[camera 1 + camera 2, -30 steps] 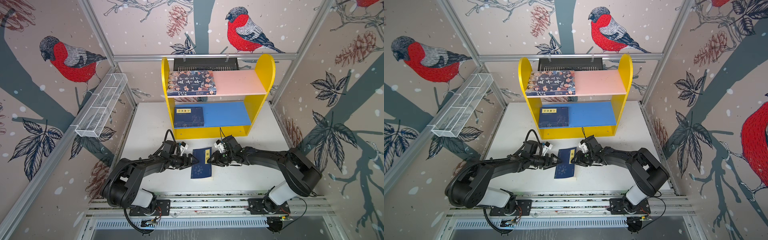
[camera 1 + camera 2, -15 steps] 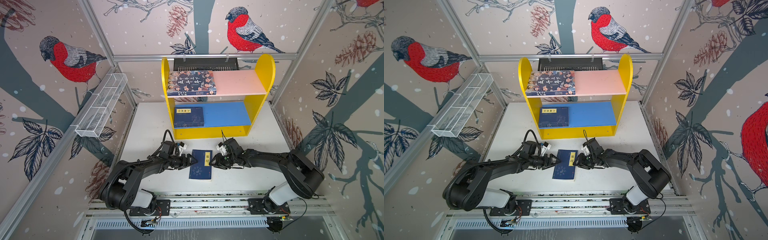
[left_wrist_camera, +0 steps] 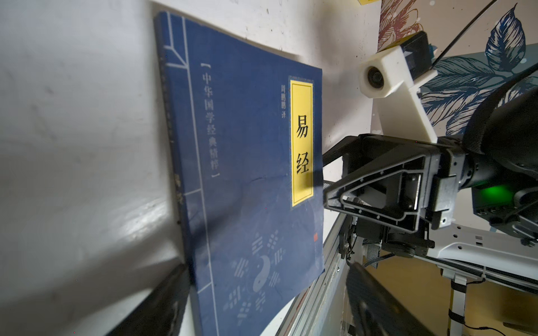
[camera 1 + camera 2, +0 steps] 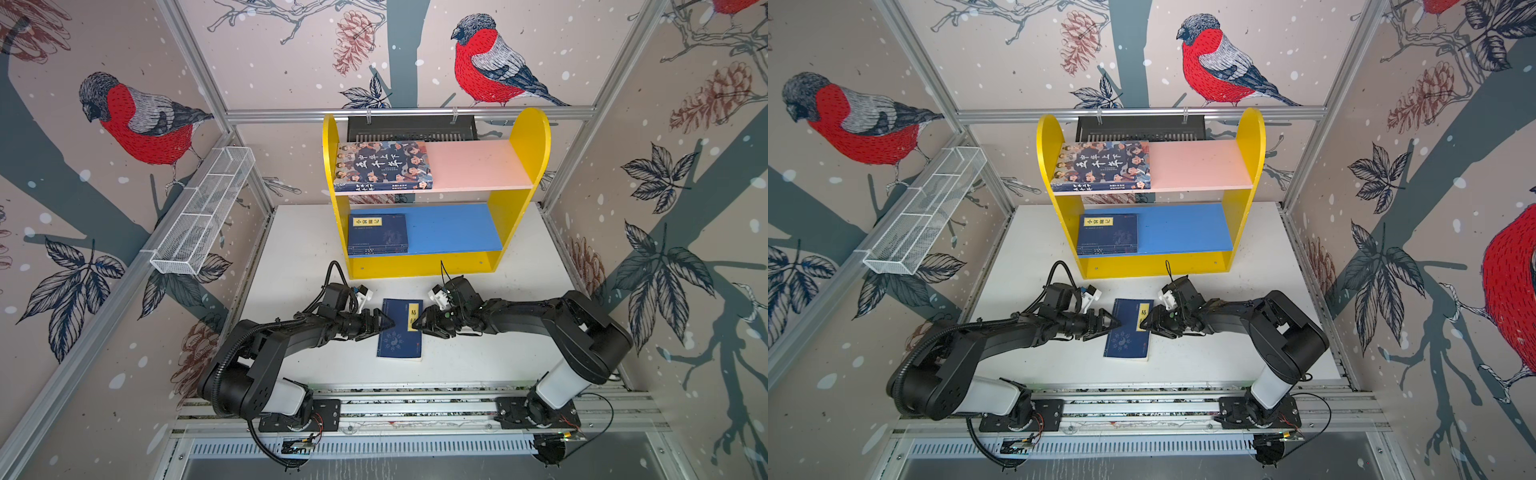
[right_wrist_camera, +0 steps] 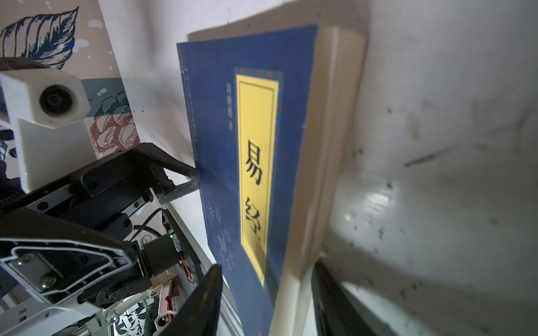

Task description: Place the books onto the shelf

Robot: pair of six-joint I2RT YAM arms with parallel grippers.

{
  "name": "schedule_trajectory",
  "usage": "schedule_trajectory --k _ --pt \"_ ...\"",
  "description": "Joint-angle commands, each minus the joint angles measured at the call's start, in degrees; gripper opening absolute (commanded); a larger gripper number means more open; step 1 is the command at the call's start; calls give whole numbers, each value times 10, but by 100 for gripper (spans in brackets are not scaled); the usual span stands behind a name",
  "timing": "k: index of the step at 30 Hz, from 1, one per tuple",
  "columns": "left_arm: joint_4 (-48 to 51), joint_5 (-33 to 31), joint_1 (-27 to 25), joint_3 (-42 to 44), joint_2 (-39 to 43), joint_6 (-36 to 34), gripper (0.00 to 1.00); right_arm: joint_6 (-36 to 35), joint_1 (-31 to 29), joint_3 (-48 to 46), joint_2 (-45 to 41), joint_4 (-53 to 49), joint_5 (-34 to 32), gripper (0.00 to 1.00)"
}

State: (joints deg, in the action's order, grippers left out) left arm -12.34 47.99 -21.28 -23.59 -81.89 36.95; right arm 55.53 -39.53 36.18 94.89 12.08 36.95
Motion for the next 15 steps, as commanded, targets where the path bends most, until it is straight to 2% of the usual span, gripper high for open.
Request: schedule_trajectory --k 1,5,15 --pt "-31 29 -1 3 4 10 85 28 -4 -11 12 15 -13 49" --pt "-35 29 -1 6 17 10 85 48 -12 -16 0 56 -10 43" --pt "-34 24 -1 8 22 8 85 46 -19 -9 -32 44 -17 26"
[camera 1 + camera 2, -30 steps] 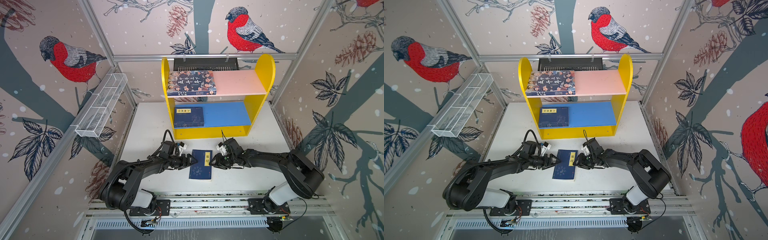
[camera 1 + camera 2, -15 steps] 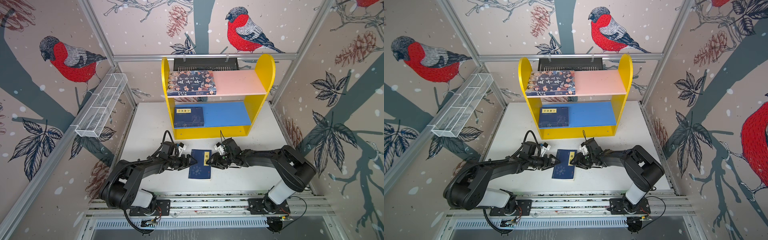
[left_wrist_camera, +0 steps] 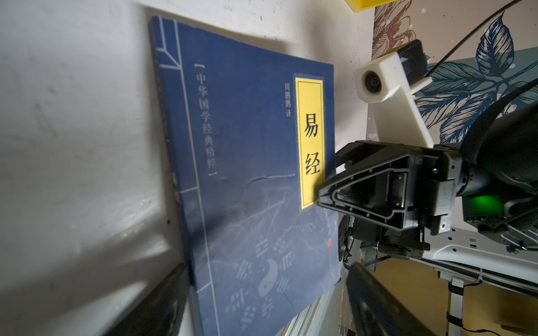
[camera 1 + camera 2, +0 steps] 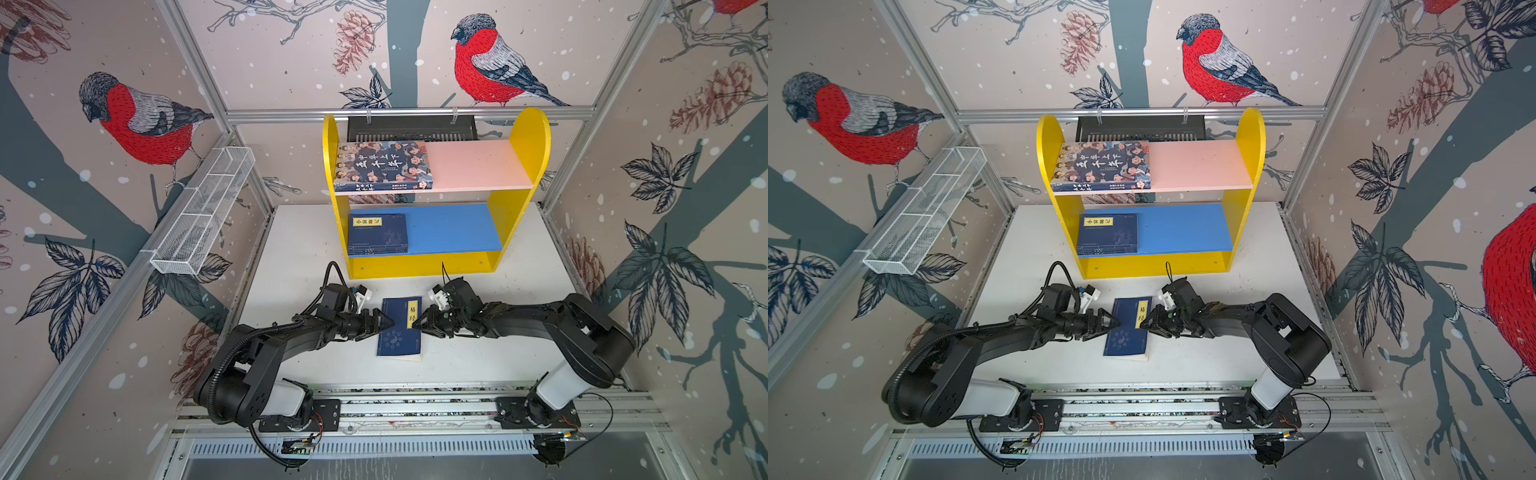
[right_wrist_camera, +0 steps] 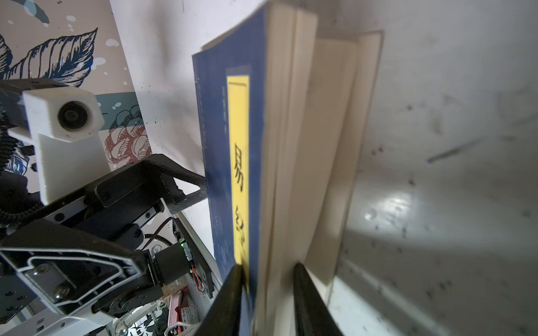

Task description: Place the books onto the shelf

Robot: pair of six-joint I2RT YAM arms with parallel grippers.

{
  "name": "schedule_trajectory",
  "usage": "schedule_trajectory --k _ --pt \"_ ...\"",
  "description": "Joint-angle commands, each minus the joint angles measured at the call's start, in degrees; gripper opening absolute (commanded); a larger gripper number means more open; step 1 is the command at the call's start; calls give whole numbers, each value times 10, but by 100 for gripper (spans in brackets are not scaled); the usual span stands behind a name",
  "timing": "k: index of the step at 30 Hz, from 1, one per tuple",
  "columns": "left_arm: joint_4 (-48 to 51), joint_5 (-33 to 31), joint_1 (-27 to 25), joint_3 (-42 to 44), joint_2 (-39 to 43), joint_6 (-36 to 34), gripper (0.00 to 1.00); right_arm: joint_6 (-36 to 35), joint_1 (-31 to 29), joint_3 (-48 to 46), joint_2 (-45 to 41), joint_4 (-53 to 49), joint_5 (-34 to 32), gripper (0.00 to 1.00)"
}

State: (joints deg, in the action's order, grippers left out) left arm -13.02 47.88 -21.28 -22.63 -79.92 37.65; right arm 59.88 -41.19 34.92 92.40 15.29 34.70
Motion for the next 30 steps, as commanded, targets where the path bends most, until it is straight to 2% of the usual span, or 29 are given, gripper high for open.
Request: schedule_trajectory --k 1,6,10,26,30 --pt "-27 25 -1 -1 2 0 85 2 -3 4 -9 11 5 26" --pt "-23 22 1 -1 2 -5 85 0 -3 3 -15 7 5 27" --pt "-21 20 4 -2 4 -5 85 -1 -2 4 -22 0 -1 34" --pt "-18 17 4 0 9 -7 86 3 0 4 -18 32 15 33" --pt "-17 16 4 0 11 -8 86 -6 1 6 -18 6 1 33"
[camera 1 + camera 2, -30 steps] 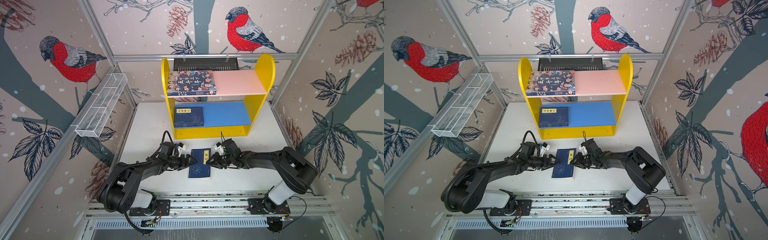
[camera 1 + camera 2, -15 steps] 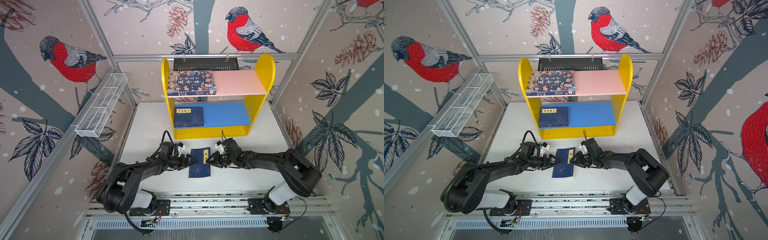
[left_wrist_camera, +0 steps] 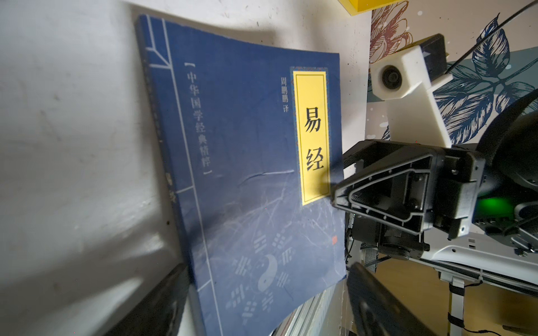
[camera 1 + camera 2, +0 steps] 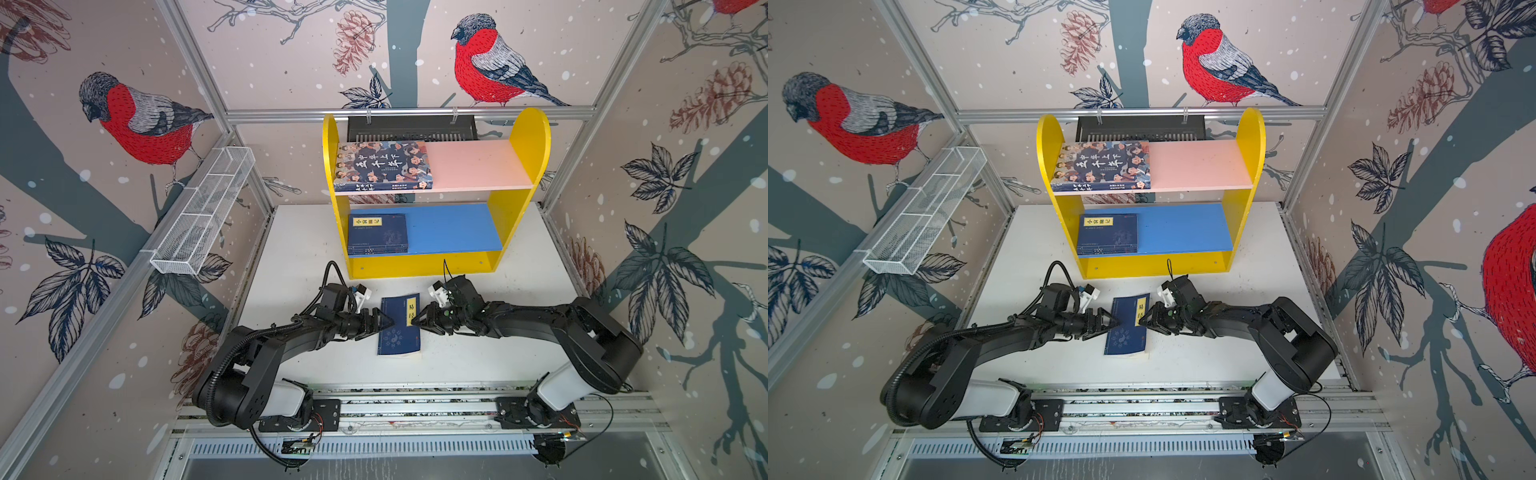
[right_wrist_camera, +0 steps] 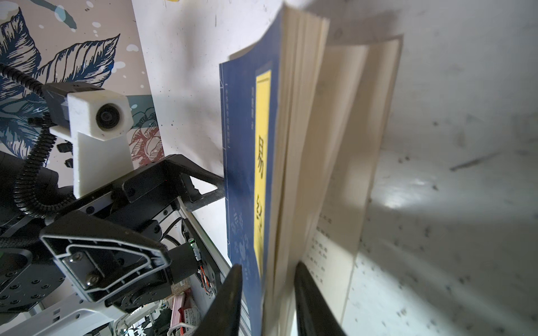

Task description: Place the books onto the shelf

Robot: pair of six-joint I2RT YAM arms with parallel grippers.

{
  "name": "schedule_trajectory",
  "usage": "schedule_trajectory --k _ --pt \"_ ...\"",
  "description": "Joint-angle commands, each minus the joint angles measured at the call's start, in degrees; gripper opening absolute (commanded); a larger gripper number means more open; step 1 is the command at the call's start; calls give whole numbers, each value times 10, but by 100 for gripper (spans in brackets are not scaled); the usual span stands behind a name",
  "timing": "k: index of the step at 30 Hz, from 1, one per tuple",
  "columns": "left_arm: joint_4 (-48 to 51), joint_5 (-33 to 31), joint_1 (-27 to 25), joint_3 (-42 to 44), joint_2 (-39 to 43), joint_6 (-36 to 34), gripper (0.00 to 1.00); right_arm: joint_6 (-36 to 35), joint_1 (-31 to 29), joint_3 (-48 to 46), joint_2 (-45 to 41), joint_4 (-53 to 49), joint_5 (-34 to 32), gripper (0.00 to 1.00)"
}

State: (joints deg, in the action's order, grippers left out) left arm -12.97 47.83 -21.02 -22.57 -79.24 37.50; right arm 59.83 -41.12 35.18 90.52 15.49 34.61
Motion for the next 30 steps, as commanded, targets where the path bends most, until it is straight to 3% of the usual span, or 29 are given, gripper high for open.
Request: schedule_trajectory --k 1,8,23,25,30 --pt "-18 16 2 0 4 -6 86 -19 -1 14 1 -34 -19 33" --pt "-18 16 2 0 3 -7 86 -38 -2 21 -11 -76 -43 35" --pt "-23 20 3 0 10 -1 86 -31 -1 20 33 -15 -6 28" --pt "-22 19 3 2 13 -2 86 -31 0 20 34 -12 -7 25" --pt "-21 19 4 2 15 -1 86 -32 1 22 34 -7 -1 6"
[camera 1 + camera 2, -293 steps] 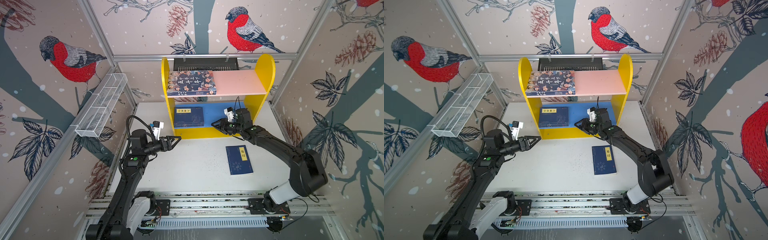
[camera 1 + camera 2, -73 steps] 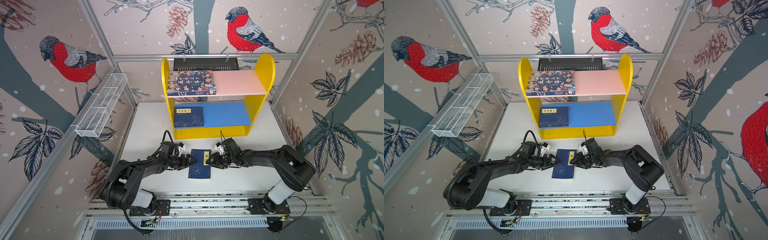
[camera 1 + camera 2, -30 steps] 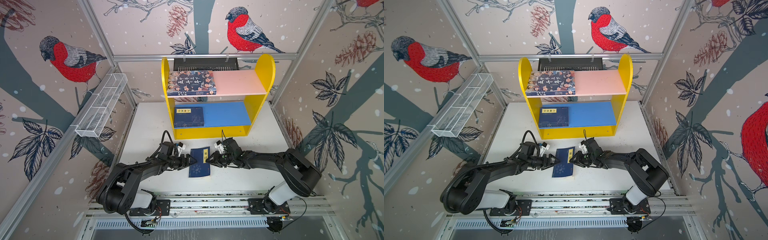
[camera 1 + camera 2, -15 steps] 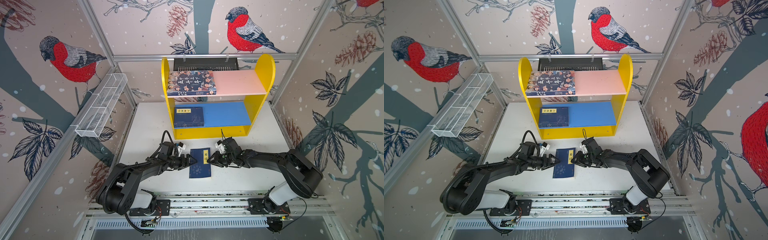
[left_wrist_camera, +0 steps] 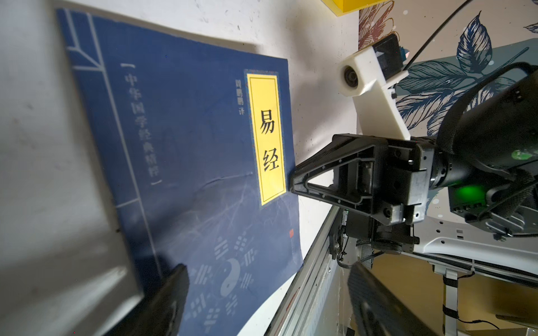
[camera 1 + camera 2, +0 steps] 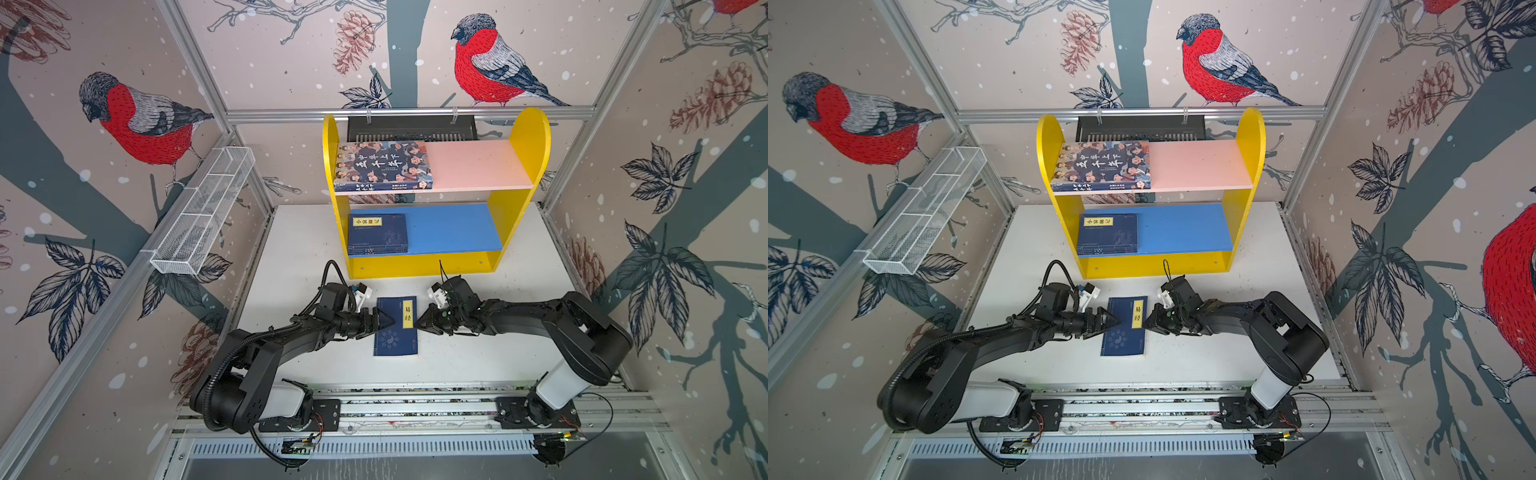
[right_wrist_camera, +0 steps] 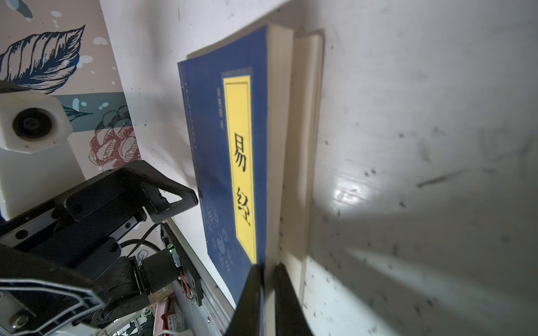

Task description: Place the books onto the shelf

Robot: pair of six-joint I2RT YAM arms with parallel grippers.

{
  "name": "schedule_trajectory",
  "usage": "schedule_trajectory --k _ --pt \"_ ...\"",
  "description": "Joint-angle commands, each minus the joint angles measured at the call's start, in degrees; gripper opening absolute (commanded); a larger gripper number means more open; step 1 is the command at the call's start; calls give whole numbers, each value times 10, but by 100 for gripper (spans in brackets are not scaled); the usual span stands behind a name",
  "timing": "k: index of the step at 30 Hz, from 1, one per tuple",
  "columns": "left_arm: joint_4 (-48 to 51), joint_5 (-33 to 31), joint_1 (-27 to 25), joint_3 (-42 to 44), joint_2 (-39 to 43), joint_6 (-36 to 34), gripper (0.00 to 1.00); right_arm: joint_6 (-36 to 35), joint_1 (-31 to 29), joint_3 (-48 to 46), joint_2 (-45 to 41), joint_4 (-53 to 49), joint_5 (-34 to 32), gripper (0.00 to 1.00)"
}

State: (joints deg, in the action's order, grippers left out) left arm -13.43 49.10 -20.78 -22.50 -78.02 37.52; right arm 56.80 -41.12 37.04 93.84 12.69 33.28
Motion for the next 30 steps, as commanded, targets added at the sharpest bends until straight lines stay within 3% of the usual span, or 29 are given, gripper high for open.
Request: schedule_trajectory --k 1,8,30 --pt "-18 6 2 1 3 -1 86 -1 1 3 0 25 15 4" --pt "-9 0 12 0 8 -2 86 3 4 1 -12 47 34 1" --pt "60 -73 19 -13 -11 -43 85 1 10 -6 22 45 30 6"
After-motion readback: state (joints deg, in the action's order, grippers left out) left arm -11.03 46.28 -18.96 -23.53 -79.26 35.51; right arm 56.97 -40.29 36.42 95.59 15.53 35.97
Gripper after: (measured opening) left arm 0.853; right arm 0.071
